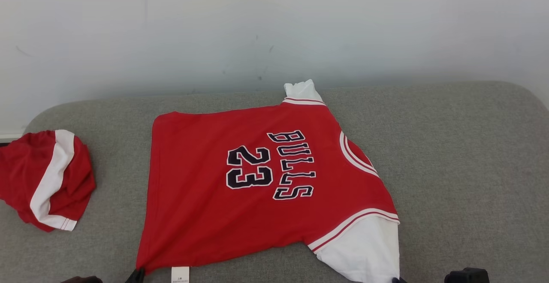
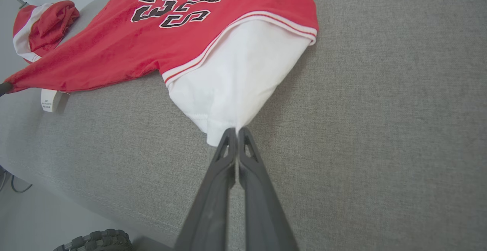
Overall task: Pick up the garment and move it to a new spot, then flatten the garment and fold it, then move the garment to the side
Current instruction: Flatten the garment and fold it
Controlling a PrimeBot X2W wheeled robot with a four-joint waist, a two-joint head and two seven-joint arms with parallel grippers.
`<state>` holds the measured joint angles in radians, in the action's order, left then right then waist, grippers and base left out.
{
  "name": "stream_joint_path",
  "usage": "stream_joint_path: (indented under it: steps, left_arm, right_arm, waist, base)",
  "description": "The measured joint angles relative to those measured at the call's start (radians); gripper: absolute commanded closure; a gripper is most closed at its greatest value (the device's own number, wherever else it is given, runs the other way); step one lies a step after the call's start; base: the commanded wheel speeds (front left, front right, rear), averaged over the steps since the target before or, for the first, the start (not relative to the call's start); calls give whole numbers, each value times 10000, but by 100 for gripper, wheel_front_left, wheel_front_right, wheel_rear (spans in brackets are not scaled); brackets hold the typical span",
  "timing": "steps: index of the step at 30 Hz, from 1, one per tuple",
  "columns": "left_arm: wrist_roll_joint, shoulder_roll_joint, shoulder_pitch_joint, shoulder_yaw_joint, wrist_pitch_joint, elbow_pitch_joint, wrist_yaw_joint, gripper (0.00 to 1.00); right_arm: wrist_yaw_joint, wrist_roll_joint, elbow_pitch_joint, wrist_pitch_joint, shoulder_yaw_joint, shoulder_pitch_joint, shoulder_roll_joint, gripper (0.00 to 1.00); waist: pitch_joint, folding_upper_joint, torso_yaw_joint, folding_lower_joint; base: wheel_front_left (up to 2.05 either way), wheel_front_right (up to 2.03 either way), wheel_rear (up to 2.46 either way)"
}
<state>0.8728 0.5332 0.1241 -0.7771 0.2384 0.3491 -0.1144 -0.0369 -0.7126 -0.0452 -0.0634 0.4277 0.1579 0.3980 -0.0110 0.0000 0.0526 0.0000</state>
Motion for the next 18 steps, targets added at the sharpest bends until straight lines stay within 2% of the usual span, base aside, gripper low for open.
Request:
stream_joint_path:
  steps: [18]
  left_arm:
    - [-17,31,0,171,-194,-242,-86,100]
  right_arm:
    - [-161,0,75,-226,-2,-32,-2,100]
  waist:
    - [127,0,24,0]
  base:
    - [0,0,0]
